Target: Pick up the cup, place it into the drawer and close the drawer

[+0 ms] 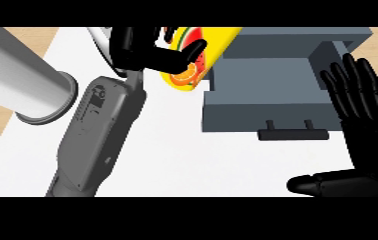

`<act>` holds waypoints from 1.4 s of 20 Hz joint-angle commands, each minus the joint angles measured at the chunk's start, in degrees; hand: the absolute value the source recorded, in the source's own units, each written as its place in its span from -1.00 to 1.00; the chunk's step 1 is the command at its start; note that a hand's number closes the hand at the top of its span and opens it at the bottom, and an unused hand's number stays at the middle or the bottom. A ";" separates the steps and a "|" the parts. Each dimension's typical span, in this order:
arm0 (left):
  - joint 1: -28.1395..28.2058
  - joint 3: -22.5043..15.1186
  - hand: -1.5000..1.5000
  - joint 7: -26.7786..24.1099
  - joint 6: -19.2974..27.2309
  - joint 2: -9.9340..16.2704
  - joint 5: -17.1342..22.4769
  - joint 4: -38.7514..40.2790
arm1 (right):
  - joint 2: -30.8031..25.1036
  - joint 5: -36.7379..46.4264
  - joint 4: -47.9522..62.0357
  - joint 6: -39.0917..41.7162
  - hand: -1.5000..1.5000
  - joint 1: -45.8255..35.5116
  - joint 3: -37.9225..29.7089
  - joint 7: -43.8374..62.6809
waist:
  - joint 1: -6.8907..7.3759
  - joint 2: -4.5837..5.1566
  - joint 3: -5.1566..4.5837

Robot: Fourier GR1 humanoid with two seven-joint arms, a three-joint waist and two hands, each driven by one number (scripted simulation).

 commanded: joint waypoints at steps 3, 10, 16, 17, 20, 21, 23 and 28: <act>-3.78 -2.72 1.00 -0.88 1.31 -0.85 -1.45 6.99 | 0.29 0.77 0.09 -0.86 -1.00 -1.07 -0.05 -0.18 | 0.03 -0.01 0.00; -15.60 -4.12 1.00 -5.08 7.04 -0.88 3.57 24.17 | -1.38 -4.30 -0.86 2.72 -1.00 2.50 -2.96 -0.71 | -1.31 0.26 0.03; -20.72 -9.42 1.00 -7.02 11.34 -0.88 8.67 30.93 | -0.35 0.45 3.14 0.22 -1.00 -2.42 -0.58 -1.11 | -1.29 0.32 0.02; -22.01 -7.25 1.00 -8.67 9.78 -0.88 8.29 34.94 | -2.71 -3.46 3.67 2.88 -1.00 -2.64 -3.65 -1.43 | -1.63 0.48 0.04; -22.53 -8.95 1.00 -9.72 9.10 -0.88 11.71 38.56 | -0.35 -1.98 0.66 1.77 -1.00 1.12 -1.28 -1.59 | -1.88 0.43 0.03; -21.46 -14.62 1.00 -10.93 12.22 -0.88 15.32 36.90 | -0.07 -0.42 5.38 0.86 -1.00 -2.92 -1.32 -3.30 | -2.18 0.51 0.04; -24.96 -14.80 1.00 -9.19 11.12 -0.88 15.16 40.75 | -0.49 -1.31 3.23 0.67 -1.00 -3.20 -1.11 -0.71 | -2.37 0.54 0.03; -26.05 -18.36 1.00 -13.37 12.15 -0.88 16.37 46.95 | 0.58 0.30 3.35 -0.14 -1.00 -5.07 1.32 -0.20 | -4.33 1.12 0.05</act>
